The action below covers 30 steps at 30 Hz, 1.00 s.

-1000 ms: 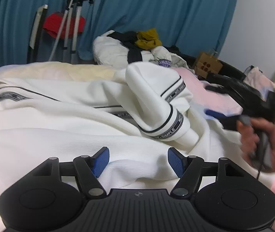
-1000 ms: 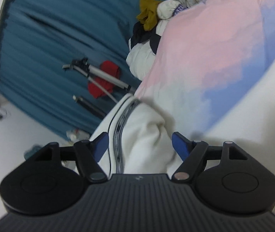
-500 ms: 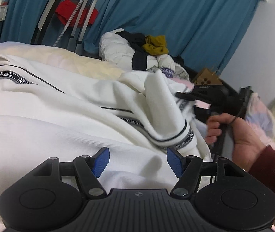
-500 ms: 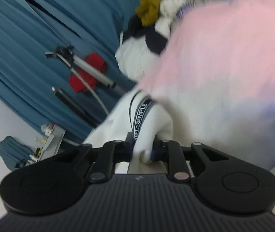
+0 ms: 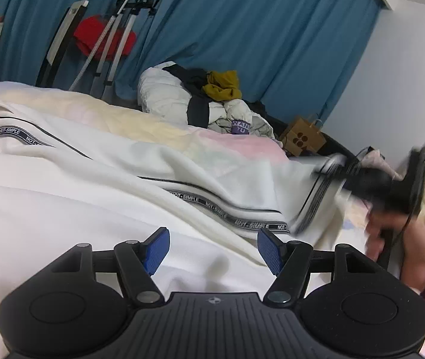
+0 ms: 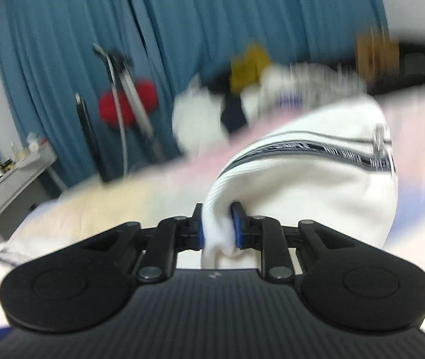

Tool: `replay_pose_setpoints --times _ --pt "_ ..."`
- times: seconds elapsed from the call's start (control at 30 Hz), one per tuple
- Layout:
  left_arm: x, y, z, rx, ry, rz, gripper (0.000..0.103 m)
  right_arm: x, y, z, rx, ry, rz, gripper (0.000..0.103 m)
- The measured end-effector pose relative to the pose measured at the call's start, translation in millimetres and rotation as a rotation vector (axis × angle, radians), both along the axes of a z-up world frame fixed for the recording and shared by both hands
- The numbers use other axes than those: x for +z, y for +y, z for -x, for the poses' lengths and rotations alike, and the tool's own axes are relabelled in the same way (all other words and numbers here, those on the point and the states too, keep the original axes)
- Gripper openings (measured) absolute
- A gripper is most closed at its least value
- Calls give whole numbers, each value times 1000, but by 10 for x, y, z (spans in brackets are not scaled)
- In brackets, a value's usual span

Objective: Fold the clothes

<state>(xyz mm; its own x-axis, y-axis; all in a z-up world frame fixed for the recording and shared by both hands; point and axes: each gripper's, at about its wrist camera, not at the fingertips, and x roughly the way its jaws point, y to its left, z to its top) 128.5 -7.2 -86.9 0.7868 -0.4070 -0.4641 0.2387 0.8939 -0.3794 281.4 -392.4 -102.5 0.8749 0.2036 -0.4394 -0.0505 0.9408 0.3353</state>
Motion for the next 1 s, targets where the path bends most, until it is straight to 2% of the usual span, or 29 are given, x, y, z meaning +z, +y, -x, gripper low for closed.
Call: replay_pose_setpoints --times 0.03,0.07,0.1,0.13,0.17,0.23,0.3,0.37,0.43,0.53,0.57,0.6,0.67,0.8,0.9,0.93,0.97,1.0 --pt "-23 -15 3 0 2 -8 67 -158 -43 19 2 48 -26 26" --pt "-50 -27 4 3 8 -12 67 -236 -39 80 -8 53 -10 32" --pt "-71 -31 3 6 15 -10 67 -280 -29 164 -19 59 24 48" --pt "-90 -33 1 8 21 -4 67 -291 -22 246 -28 72 49 58" --pt "-106 -36 -1 10 24 3 67 -265 -36 304 -39 86 53 72" --pt "-124 -51 -7 11 23 4 67 -142 -111 395 -47 77 0 74" --pt "-152 -74 6 10 11 -13 67 -15 -311 495 -63 66 -99 77" --pt "-193 -96 14 9 15 -25 67 27 -548 541 -135 44 -253 78" --pt "-232 -109 3 10 29 -30 67 -75 -864 622 -242 41 -450 78" --pt "-269 -131 -3 13 29 -35 67 -581 -1283 698 -398 104 -842 79" --pt "-276 -129 -14 14 28 -36 67 -796 -1364 699 -405 111 -987 79" --pt "-284 -128 -25 15 29 -35 67 -949 -1395 676 -402 110 -1087 79" --pt "-300 -123 -37 20 33 -27 67 -1077 -1347 601 -389 127 -1146 79" --pt "-316 -112 -49 20 26 -19 67 -1021 -1066 400 -278 136 -1165 79" --pt "-353 -105 -63 20 24 -16 67 -1030 -1045 275 -339 131 -1109 79" --pt "-364 -108 -72 20 23 -17 67 -1079 -1064 244 -375 124 -1111 76" --pt "-375 -111 -79 20 22 -18 67 -1128 -1113 229 -398 119 -1129 64" --pt "-383 -113 -81 20 20 -19 67 -1159 -1160 204 -416 109 -1137 47"
